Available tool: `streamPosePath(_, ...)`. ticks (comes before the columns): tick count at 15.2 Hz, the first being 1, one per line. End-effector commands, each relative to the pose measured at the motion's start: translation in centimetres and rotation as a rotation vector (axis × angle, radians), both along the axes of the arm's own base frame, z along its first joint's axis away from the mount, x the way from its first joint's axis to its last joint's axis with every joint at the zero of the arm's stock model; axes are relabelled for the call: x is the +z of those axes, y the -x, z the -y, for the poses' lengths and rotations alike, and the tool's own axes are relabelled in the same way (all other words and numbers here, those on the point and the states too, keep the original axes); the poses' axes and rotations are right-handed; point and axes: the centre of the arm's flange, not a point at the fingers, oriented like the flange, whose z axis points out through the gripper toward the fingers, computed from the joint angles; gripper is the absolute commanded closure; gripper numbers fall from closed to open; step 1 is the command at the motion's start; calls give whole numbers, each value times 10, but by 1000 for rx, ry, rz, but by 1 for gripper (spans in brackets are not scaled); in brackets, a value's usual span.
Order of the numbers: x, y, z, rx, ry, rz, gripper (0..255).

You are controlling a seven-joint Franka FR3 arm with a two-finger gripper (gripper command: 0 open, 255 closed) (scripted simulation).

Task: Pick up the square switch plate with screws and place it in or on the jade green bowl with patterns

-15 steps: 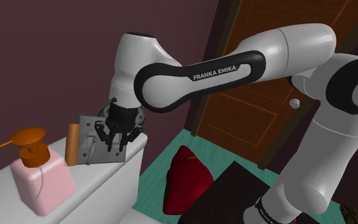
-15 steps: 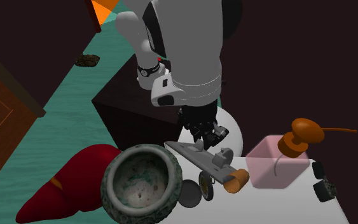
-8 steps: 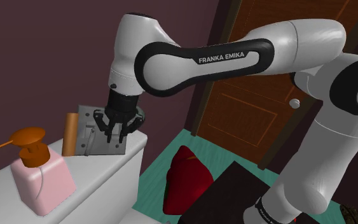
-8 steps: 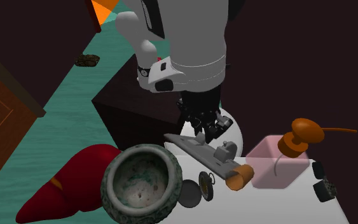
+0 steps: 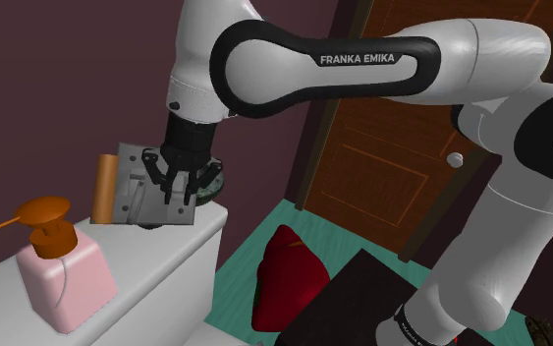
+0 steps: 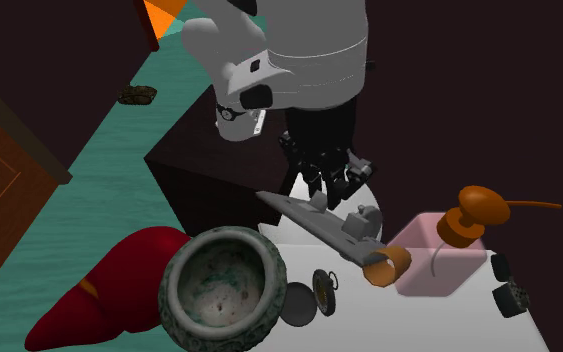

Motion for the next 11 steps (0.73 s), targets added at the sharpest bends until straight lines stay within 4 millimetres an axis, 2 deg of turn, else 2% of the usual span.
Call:
streamPosePath(1,10,0,0,0,0,0,255)
streamPosePath(11,63,0,0,0,0,0,255)
